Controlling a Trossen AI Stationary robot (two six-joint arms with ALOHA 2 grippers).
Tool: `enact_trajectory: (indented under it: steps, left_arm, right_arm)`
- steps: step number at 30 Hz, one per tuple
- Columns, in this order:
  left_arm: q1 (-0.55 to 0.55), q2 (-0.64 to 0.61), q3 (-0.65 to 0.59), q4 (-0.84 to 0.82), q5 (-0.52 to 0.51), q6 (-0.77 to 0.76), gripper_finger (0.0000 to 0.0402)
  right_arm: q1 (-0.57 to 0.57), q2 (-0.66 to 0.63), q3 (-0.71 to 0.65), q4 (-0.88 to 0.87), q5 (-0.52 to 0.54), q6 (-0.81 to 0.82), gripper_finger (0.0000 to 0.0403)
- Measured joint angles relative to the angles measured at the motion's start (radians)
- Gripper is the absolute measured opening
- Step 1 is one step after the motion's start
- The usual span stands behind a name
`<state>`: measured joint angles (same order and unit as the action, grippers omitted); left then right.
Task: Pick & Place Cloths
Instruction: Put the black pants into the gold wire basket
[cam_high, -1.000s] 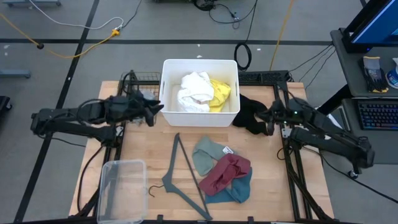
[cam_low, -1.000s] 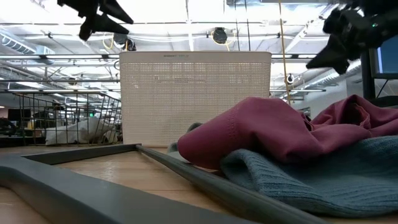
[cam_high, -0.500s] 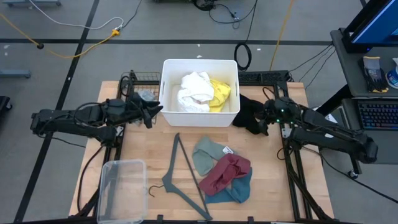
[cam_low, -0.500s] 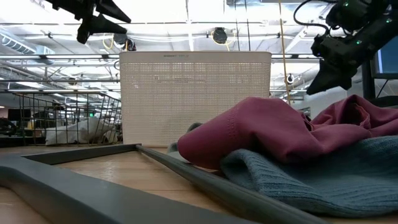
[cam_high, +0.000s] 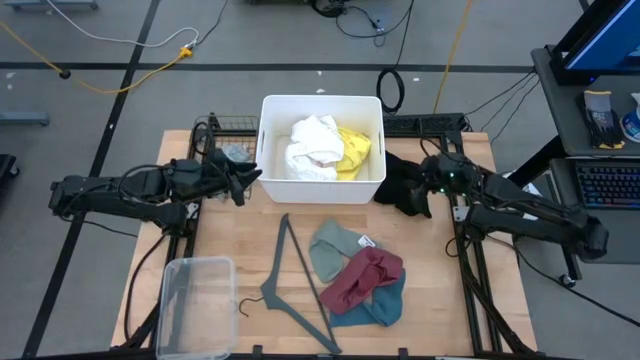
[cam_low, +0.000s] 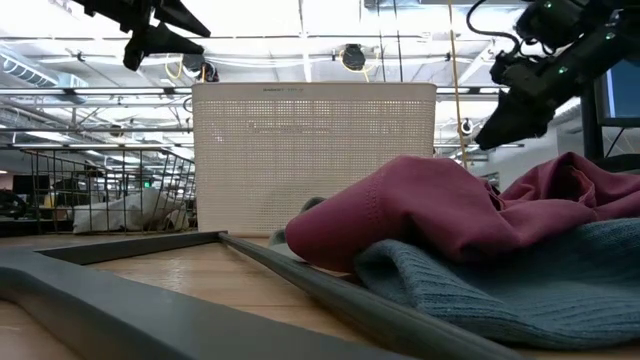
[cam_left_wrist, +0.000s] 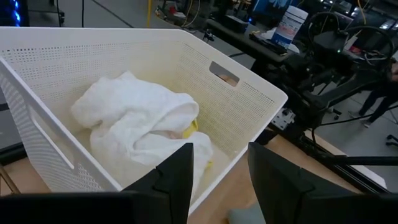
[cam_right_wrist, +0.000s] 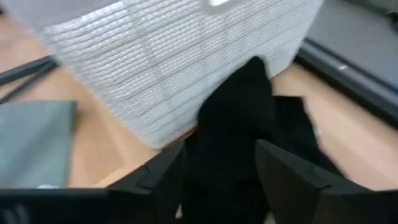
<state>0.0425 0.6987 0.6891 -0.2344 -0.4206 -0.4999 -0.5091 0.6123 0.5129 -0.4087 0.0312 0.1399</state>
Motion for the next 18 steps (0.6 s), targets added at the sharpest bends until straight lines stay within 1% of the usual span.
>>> enact_trajectory:
  steps: [4, 8, 13, 18]
  left_arm:
    - [0.000, 0.000, 0.000, 0.000, 0.000, -0.001, 0.0152]
    - [0.000, 0.000, 0.000, 0.000, 0.000, -0.002, 0.0152]
    - [0.000, 0.000, 0.000, 0.000, -0.001, -0.002, 0.0152]
    - [0.000, 0.000, 0.000, 0.000, -0.009, -0.002, 0.0152]
  right_arm:
    - [0.000, 0.046, 0.000, 0.016, 0.071, -0.038, 0.0236]
    - [0.000, 0.107, 0.000, 0.033, 0.074, -0.055, 0.0266]
    - [0.000, 0.171, 0.000, 0.070, 0.073, -0.055, 0.0290]
    - [0.000, 0.233, 0.000, 0.106, 0.073, -0.055, 0.0304]
